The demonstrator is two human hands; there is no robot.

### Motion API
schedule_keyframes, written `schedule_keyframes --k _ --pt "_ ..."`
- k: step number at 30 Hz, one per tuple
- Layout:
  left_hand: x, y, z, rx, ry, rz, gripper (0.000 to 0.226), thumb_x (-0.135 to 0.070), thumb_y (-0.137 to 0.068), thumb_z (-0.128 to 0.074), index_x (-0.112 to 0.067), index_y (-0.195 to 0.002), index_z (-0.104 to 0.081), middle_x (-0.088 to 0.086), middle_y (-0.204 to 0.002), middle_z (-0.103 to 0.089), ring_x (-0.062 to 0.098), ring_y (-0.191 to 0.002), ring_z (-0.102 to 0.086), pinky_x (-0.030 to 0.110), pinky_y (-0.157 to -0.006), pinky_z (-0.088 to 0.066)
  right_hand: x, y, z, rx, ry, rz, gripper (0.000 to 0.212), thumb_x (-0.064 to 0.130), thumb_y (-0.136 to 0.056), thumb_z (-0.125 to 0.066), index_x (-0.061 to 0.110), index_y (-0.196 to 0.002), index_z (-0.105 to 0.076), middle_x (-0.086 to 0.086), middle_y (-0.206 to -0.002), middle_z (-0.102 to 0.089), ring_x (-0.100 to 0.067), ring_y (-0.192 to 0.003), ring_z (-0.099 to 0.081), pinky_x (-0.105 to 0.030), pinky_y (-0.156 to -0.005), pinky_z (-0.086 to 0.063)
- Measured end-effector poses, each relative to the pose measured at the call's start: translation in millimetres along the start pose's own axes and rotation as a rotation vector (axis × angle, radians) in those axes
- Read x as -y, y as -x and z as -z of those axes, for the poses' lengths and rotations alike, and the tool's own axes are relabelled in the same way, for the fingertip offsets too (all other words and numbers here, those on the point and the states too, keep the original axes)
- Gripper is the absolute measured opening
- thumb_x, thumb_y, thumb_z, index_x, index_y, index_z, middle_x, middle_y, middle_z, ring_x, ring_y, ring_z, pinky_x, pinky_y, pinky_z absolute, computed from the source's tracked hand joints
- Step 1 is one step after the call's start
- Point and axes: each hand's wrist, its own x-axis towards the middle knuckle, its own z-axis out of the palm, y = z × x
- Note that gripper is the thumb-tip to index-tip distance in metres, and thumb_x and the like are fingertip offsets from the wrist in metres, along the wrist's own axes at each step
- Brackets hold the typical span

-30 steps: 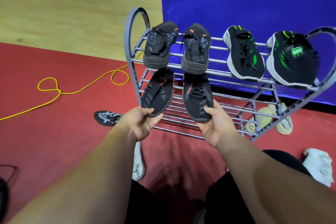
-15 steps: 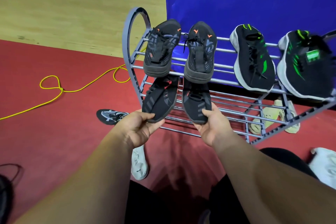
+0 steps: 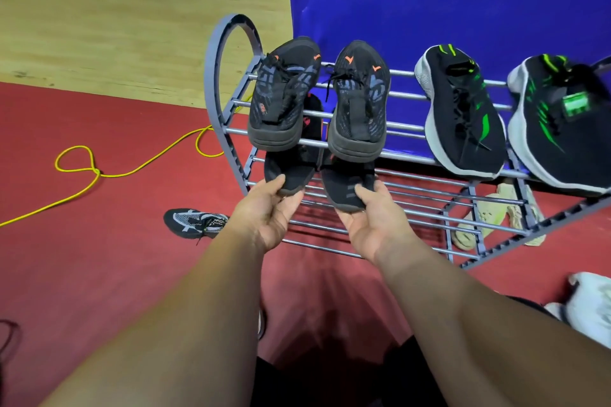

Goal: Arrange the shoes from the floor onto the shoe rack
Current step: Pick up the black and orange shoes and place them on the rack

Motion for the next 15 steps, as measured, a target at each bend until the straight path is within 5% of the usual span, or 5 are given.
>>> schedule_keyframes --k 2,7,12,15 --pt "5.7 -12.8 4.1 -0.142 -0.135 0.030 0.030 -0.022 -0.099 -0.065 -0.002 -0.122 -0.068 0.009 -0.092 -0.077 0.022 -0.093 -0.074 0.032 -0.080 -0.063 -4.7 -2.6 -3.1 -0.003 0.113 -0.031 0.043 0.007 -0.103 -0.058 0.025 -0.141 -0.052 -0.010 -0.119 -0.075 -0.031 -0.103 -0.075 -0.044 -0.084 -0.061" --pt "7.0 -32.2 16.9 -0.221 -0.165 0.079 0.027 -0.027 -0.097 -0.066 -0.009 -0.117 -0.068 0.009 -0.104 -0.069 0.024 -0.087 -0.070 0.035 -0.073 -0.062 -24.7 -4.4 5.5 -0.079 0.374 -0.071 0.041 0.012 -0.104 -0.056 0.038 -0.134 -0.050 -0.007 -0.120 -0.070 -0.037 -0.086 -0.077 -0.047 -0.086 -0.063" --pt "2.9 -37.5 2.1 -0.110 0.082 0.096 0.031 -0.002 -0.102 -0.047 0.004 -0.131 -0.058 0.020 -0.121 -0.070 0.032 -0.111 -0.069 0.041 -0.101 -0.054 -21.1 -14.6 10.8 -0.070 0.331 -0.046 0.049 0.002 -0.106 -0.045 0.033 -0.143 -0.048 -0.009 -0.119 -0.075 -0.034 -0.093 -0.077 -0.042 -0.083 -0.062" --pt "3.6 -38.9 3.0 -0.104 0.116 0.117 0.035 0.002 -0.103 -0.041 0.007 -0.134 -0.055 0.024 -0.125 -0.068 0.034 -0.117 -0.067 0.044 -0.105 -0.051 -16.2 -17.7 14.5 -0.106 0.343 -0.053 0.049 0.003 -0.106 -0.043 0.036 -0.143 -0.048 -0.007 -0.116 -0.076 -0.032 -0.092 -0.078 -0.038 -0.075 -0.061"
